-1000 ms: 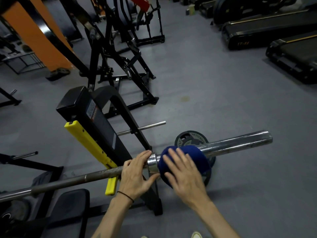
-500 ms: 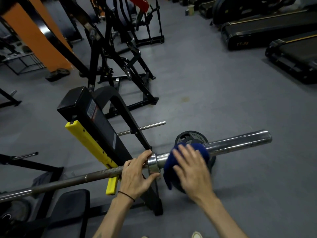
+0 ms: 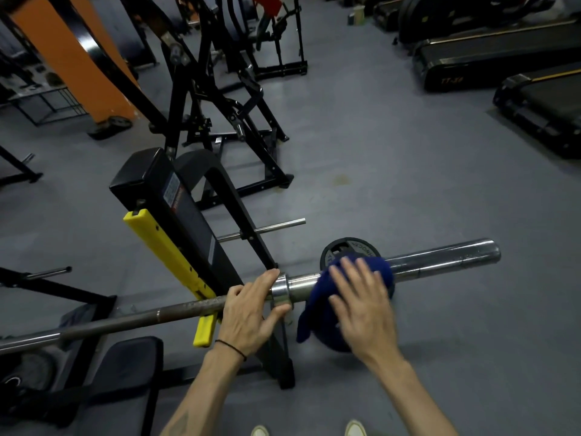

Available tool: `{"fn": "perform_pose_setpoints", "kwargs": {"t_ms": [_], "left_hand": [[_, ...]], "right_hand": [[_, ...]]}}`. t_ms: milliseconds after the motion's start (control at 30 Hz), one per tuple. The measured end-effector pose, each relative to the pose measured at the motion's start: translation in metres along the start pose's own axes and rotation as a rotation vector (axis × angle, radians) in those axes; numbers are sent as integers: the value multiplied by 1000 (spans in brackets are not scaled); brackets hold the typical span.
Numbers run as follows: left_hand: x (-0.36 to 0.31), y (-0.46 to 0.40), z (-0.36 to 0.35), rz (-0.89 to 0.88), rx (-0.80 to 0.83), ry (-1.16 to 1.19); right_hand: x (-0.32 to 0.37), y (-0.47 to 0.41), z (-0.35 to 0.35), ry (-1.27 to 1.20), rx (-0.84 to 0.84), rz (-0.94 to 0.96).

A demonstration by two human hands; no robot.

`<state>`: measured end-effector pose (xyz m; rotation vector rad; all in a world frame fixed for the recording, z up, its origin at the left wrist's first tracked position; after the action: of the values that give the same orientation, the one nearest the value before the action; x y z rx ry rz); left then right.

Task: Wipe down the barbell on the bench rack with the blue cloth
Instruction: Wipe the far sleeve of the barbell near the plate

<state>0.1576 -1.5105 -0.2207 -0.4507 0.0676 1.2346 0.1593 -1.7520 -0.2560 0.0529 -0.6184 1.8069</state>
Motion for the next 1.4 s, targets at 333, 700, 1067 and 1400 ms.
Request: {"fn": "perform_pose_setpoints", "kwargs": {"t_ms": [333, 700, 1067, 1400], "left_hand": [[-2, -1, -3, 19, -2, 79], [-1, -1, -1, 29, 36, 33], [0, -2, 0, -24, 27, 20], [-2, 0, 1, -8, 18, 47]], "right_hand": [[67, 7, -17, -58, 107, 146], [49, 3, -11, -97, 5, -98], [-19, -12, 18, -76, -101, -306], [17, -5, -3, 44, 21, 2]]}}
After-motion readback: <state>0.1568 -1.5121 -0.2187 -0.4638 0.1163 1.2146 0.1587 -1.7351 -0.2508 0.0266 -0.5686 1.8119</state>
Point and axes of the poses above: each hand's wrist, its own y-axis away from the middle knuckle, its own z-axis out of the back of the hand, x = y × z, the point moved 2 cm from there along -y, towards the middle knuckle, and after that the axes turned 4 degrees about x, right-handed, at the moved point
